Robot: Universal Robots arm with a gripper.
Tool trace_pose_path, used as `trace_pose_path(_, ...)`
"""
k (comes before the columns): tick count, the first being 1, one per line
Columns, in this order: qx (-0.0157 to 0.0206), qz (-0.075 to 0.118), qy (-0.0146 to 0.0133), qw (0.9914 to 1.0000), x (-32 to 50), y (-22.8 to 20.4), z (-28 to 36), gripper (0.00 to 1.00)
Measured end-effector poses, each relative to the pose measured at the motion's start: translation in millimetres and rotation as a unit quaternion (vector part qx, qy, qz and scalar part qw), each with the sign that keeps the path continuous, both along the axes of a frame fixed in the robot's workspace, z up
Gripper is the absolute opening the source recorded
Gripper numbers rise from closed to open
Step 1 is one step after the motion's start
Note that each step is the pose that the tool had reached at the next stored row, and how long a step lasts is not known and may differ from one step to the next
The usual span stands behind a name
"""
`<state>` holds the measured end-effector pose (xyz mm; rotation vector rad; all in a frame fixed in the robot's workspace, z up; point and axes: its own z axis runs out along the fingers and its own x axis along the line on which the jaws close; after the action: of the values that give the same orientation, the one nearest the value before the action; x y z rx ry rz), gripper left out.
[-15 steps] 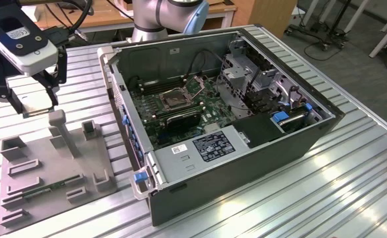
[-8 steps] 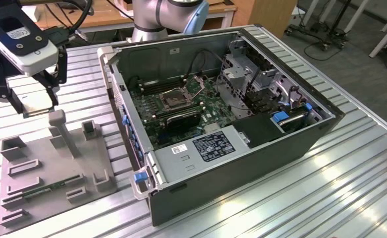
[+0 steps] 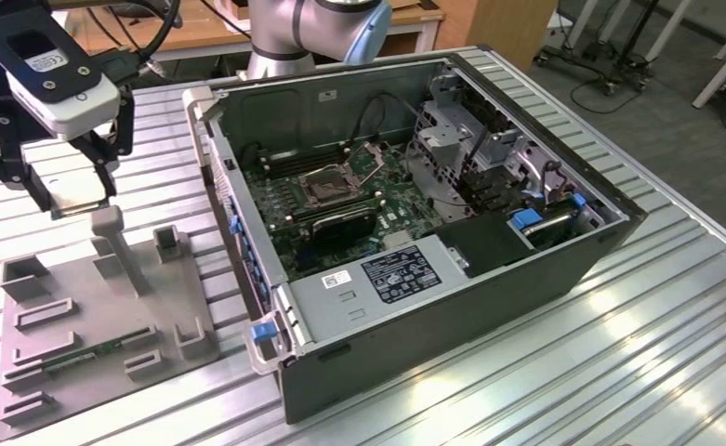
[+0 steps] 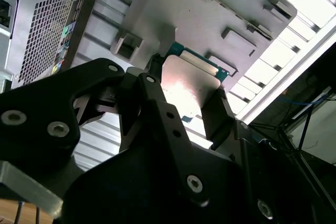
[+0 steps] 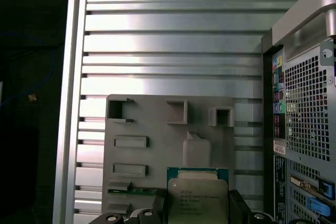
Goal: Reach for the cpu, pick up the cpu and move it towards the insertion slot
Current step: 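Pick up the cpu and move it towards the insertion slot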
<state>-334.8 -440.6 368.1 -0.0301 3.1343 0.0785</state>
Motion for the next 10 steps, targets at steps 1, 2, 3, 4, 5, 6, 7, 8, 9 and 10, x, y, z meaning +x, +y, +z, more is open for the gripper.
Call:
trace_pose_path(1,0.0,0.0,0.0,1.0,1.0,0.0,0.0,0.54)
trace_pose_path(2,0.0,0.0,0.0,1.0,2.0,0.0,0.0,0.54)
trace_pose_path(3,0.0,0.0,0.0,1.0,3.0,0.0,0.0,0.54)
trace_pose_path(4,0.0,0.0,0.0,1.0,4.1,0.0,0.0,0.54)
trace_pose_path(5,0.0,0.0,-0.0001,1.0,5.3,0.0,0.0,0.54)
trace_pose_path(6,0.0,0.0,-0.0001,1.0,6.5,0.0,0.0,0.54)
trace_pose_path(7,0.0,0.0,0.0,1.0,7.7,0.0,0.0,0.54)
trace_pose_path(8,0.0001,0.0,-0.0001,1.0,9.0,0.0,-0.1,0.54)
trace_pose_path(9,0.0,0.0,0.0,1.0,10.5,0.0,0.0,0.54)
trace_pose_path(10,0.0,0.0,0.0,1.0,11.9,0.0,0.0,0.54)
